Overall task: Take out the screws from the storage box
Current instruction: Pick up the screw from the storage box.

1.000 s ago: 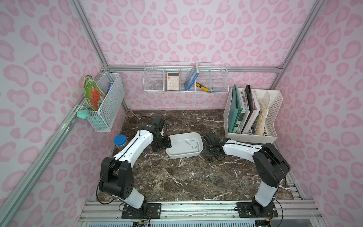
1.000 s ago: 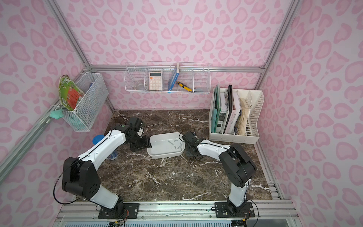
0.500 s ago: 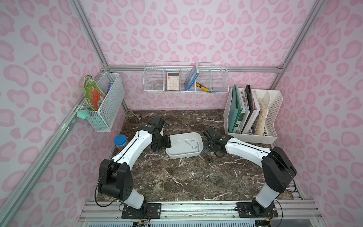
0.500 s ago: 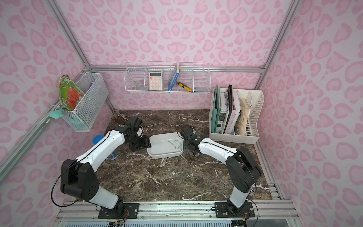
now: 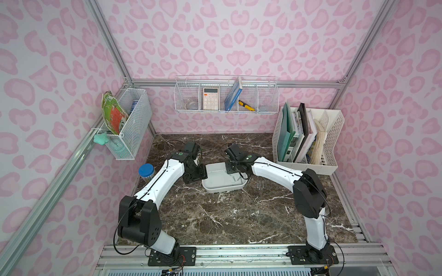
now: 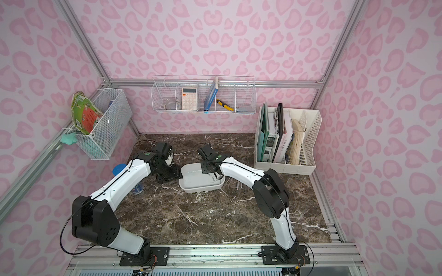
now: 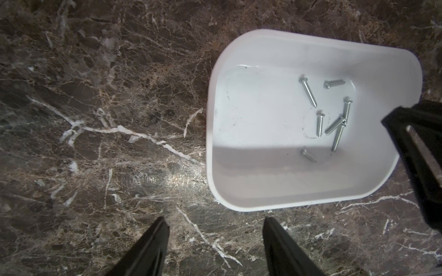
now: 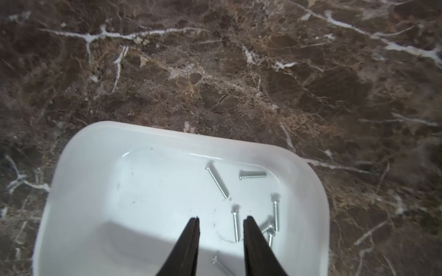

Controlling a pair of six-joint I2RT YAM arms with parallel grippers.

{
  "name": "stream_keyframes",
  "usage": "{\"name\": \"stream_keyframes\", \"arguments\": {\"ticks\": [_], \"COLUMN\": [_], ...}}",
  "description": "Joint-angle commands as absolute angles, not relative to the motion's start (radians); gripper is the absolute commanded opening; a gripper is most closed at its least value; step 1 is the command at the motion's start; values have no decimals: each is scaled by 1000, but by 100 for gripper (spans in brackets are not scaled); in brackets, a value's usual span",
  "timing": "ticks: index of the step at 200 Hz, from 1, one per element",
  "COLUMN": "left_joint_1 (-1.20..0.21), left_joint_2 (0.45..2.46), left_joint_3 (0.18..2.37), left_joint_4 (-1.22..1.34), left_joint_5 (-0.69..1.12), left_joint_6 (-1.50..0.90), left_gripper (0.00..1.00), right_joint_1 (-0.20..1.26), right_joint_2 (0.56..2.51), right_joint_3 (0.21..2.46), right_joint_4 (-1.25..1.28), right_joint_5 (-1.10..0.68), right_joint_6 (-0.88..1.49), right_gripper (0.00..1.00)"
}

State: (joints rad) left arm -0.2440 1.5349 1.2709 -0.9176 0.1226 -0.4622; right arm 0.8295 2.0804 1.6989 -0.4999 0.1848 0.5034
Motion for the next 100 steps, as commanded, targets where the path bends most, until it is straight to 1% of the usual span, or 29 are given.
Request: {"name": "stream_keyframes", "arguments": {"ticks": [1,33,55,100], "left_joint_1": [-239,-238,-236,-232], "left_joint_2": [1530,1534,1534,1540], "left_joint_3": [1270,1270,1271,1272], "left_joint_4": [-920,-920,-920,-922], "left_joint_5": [109,114,118,130], "left_joint_6": [-463,-464,-464,-463], "left_gripper": [68,68,68,68], "right_joint_1": [829,821,816,810], "right_joint_2": [2143,2223,2261,2344], "right_joint_3": [1760,1825,1847,1926], "right_joint_4": [-537,-546,-546,-605], "right_joint_5": [155,126,109,113], "right_joint_6": [420,386,372,357], "right_gripper": [35,35,33,31]}}
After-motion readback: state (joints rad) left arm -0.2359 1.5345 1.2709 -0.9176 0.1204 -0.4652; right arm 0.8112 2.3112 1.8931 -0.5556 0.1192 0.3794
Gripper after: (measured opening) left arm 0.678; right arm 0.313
